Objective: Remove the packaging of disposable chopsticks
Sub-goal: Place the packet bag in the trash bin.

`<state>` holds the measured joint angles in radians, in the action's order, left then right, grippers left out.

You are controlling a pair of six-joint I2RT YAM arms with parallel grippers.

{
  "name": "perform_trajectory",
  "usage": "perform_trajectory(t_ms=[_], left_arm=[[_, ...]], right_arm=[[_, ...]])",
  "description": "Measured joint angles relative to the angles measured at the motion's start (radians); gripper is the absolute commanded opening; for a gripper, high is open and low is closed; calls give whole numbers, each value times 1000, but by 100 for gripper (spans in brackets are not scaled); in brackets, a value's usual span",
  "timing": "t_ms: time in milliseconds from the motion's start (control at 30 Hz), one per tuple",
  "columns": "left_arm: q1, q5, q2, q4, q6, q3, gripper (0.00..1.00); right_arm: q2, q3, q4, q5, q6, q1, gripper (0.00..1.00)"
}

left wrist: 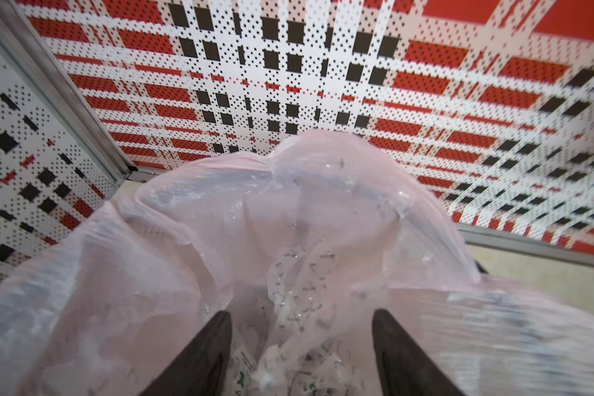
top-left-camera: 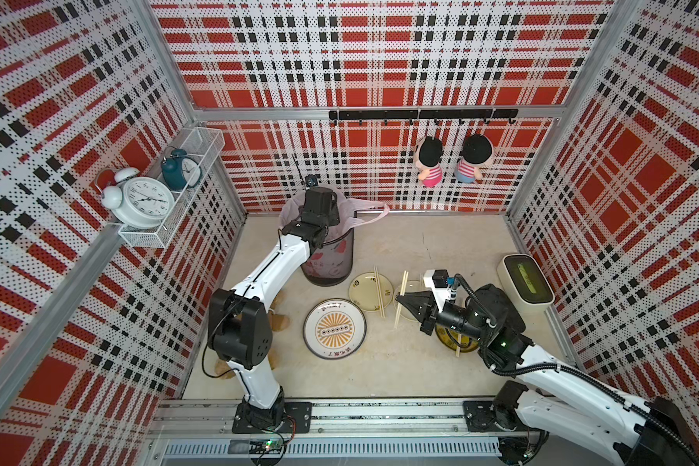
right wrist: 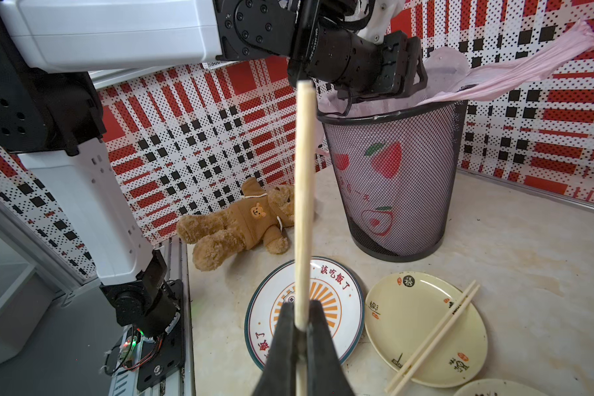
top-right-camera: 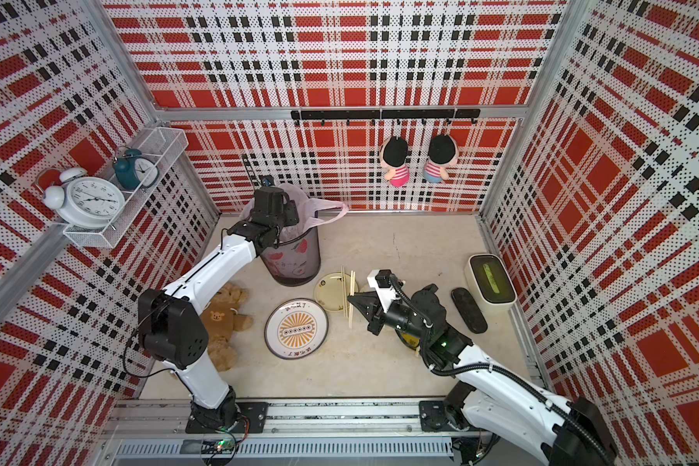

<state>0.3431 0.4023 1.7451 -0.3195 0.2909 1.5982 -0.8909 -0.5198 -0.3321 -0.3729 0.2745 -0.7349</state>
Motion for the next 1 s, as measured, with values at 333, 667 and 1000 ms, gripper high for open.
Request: perform_trajectory(t_ms=[333,667,1000], left_arm=[[5,81,-87,-56,-2,35,98],[64,113,-323,-11,10,-203,98],[283,165,-788,77,95,-566,93]], right_arm=[[-20,0,5,4,-1,0,0],[-196,-76,56,25,106,0,0],[-445,-195,79,-42,356,-55,0]])
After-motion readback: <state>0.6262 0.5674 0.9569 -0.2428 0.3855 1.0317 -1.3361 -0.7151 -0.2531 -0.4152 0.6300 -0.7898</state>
